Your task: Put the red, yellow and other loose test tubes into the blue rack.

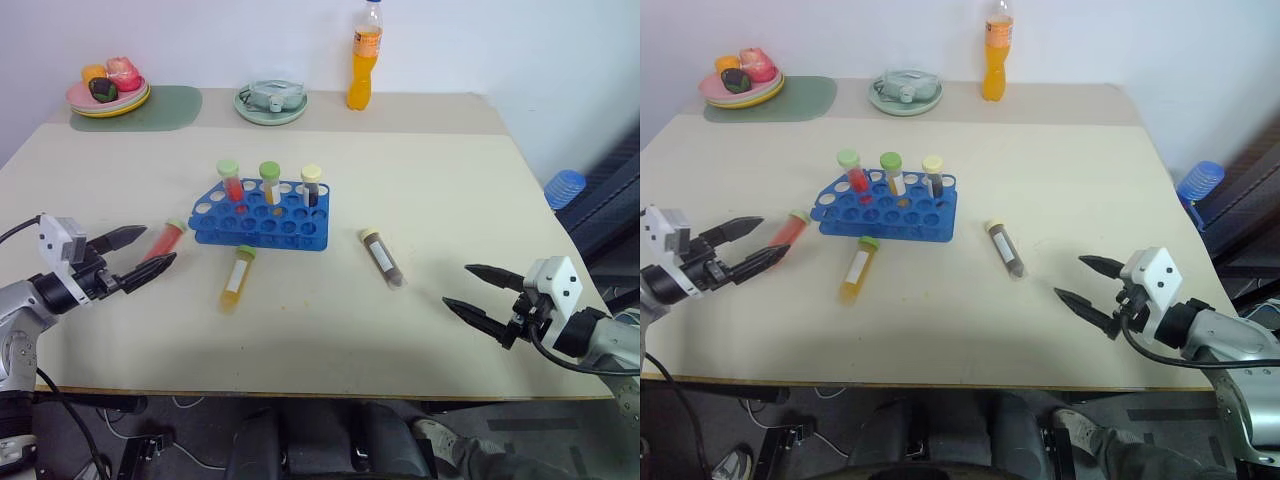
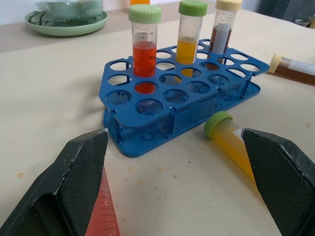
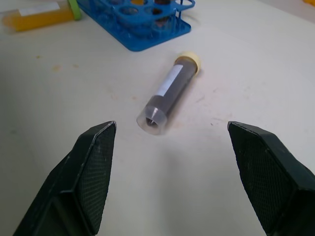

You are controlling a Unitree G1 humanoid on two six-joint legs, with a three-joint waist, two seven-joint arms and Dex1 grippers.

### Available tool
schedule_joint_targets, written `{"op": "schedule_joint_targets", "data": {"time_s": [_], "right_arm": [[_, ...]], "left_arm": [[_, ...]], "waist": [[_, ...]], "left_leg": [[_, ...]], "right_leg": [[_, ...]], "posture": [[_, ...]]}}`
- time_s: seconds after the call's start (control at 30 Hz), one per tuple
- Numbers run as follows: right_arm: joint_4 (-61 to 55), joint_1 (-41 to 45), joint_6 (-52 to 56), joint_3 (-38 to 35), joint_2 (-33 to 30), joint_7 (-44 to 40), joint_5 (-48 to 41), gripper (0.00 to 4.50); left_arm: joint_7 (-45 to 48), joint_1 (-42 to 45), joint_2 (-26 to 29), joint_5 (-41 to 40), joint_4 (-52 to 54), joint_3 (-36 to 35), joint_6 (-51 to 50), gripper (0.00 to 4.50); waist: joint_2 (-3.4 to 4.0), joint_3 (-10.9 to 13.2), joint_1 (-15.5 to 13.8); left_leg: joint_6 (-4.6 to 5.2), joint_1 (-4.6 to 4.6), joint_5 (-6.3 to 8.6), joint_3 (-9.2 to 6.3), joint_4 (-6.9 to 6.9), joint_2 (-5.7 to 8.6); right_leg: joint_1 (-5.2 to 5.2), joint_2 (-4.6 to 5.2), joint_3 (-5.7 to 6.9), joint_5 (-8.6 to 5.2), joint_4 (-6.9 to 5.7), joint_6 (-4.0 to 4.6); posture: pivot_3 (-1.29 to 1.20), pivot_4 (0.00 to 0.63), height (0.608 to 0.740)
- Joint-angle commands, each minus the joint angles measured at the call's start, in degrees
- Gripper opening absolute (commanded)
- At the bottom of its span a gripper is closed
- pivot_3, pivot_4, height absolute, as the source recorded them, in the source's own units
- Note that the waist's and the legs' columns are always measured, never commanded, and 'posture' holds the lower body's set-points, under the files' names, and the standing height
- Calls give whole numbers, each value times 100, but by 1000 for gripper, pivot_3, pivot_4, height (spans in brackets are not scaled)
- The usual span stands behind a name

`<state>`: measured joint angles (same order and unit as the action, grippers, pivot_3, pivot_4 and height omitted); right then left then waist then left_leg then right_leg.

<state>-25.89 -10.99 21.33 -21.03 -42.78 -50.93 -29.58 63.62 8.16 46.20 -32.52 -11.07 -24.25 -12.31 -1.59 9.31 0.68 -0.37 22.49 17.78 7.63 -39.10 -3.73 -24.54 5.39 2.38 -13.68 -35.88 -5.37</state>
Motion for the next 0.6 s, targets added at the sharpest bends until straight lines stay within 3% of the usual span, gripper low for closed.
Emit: {"op": "schedule_joint_targets", "data": {"time_s": [0.03, 0.6], "right_arm": [[-360, 13, 51, -70, 45, 164, -122, 3711], [-16, -52, -475, -53, 252, 197, 4, 3711]], "left_arm": [[43, 116, 196, 17, 161, -68, -2, 4434], [206, 667, 151, 88, -169, 98, 120, 4434]], "waist": [[0, 0, 0], [-1, -1, -2]], "left_leg": [[0, 0, 0, 0, 0, 0], [0, 0, 0, 1, -1, 2]], "right_leg": [[0, 0, 0, 0, 0, 0], [1, -1, 0, 6, 0, -11]], "posture": [[0, 150, 740], [0, 150, 740]]}}
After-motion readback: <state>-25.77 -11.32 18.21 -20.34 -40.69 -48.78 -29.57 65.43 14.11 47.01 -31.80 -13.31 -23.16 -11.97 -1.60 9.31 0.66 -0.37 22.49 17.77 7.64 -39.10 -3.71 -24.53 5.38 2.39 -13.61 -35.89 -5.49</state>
